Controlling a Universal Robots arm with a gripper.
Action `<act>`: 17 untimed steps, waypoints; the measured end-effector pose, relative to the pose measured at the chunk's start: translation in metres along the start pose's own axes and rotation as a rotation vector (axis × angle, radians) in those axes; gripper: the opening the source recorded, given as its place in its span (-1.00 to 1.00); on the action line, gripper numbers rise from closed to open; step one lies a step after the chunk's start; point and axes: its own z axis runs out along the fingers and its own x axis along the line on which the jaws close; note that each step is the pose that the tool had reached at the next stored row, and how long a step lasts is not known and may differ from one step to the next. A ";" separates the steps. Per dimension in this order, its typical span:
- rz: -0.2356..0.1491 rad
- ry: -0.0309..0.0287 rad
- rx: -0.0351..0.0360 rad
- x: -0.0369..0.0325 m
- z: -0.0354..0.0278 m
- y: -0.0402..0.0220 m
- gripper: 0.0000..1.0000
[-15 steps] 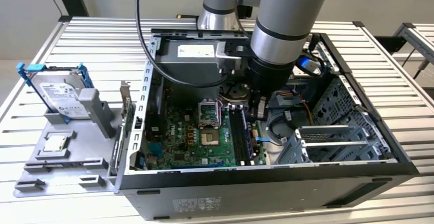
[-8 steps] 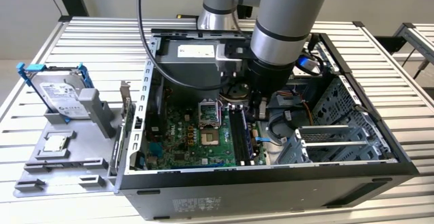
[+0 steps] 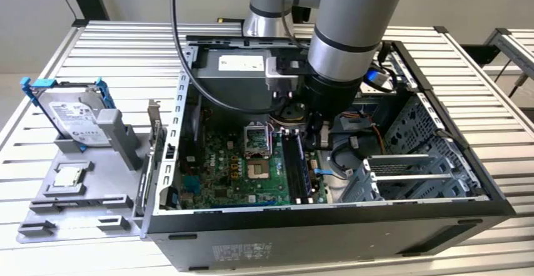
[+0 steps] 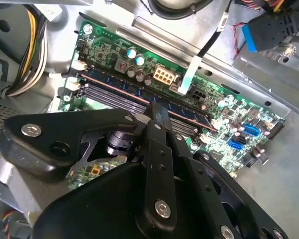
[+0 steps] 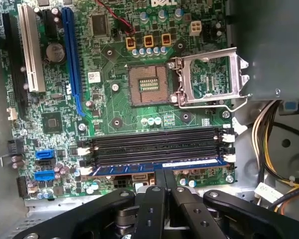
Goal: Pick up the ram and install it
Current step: 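Press down the ram until it locks into place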
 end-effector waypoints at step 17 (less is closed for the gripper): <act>-0.068 0.0005 0.0013 0.0000 0.0009 0.0000 -1.00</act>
